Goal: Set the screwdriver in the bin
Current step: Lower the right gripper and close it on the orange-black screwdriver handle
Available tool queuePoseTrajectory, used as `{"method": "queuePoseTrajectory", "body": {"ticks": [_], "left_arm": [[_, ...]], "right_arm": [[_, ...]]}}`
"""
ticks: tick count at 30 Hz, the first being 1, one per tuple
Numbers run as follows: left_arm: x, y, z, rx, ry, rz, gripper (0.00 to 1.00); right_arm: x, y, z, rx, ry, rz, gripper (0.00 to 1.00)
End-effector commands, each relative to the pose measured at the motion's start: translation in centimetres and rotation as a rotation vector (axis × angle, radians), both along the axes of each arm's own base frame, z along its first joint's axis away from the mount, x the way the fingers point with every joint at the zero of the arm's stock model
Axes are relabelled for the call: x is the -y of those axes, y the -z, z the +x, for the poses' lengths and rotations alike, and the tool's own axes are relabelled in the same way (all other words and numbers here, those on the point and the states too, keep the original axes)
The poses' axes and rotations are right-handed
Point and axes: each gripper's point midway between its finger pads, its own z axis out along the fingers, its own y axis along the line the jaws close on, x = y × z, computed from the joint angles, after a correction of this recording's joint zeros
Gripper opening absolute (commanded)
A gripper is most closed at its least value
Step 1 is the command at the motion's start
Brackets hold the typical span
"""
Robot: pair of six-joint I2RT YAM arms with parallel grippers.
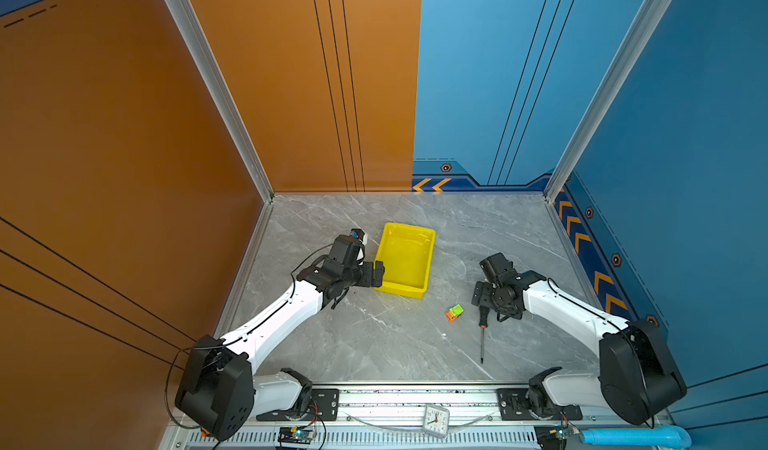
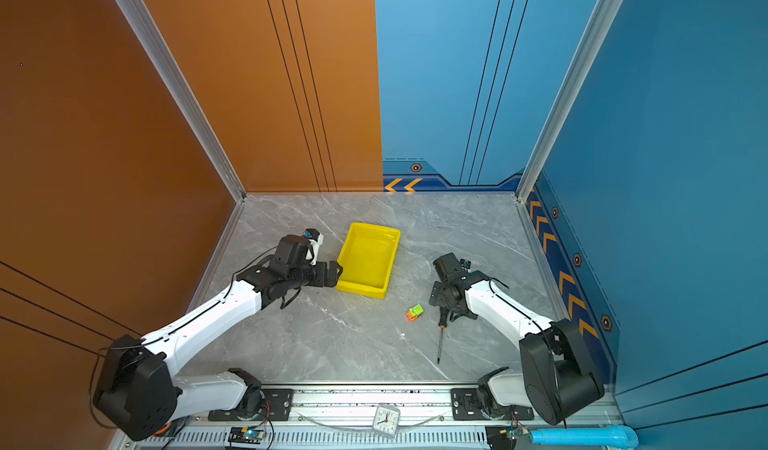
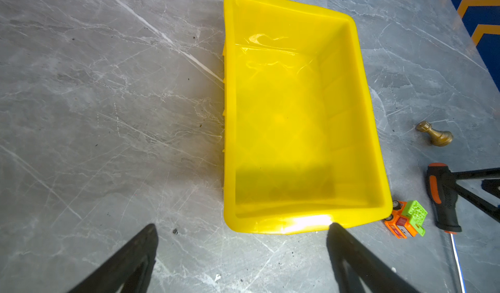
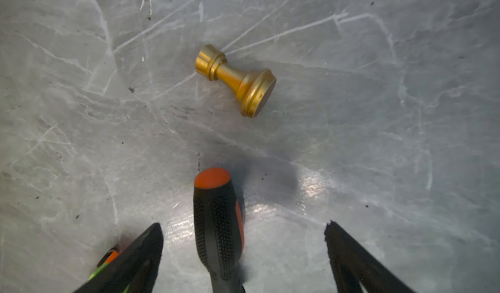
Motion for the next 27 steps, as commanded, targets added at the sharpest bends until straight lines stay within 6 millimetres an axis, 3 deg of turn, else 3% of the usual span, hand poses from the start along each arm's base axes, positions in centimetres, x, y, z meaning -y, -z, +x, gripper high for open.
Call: {"method": "queuePoseTrajectory", "body": {"ticks": [1, 7, 18, 23, 27], "left_arm": [[-0.3, -0.5, -0.3, 0.005, -0.03, 0.006, 0.98], [-0.1, -0.1, -0.6, -0.001, -0.02, 0.013, 0.98], [0.3, -0.5, -0.2, -0.003, -0.004, 0.013, 0.98], [3.7, -1.5, -0.8, 0.007, 0.151, -0.062, 0.98], [5.8, -2.5, -0.7, -0.015, 0.208, -0.133, 0.98]], "right_arm": [[-0.5, 1.2, 0.2, -0.009, -0.008, 0.015, 0.88], [-0.7, 2.4, 0.5, -0.02, -0.018, 0.01, 0.73], [-0.5, 3.2, 0.0, -0.044, -0.009, 0.004, 0.29], [-0.4, 2.5, -0.1, -0.03, -0.001, 0.01, 0.12], [-1.0, 0.3, 0.3, 0.033, -0.031, 0.046, 0.04]]}}
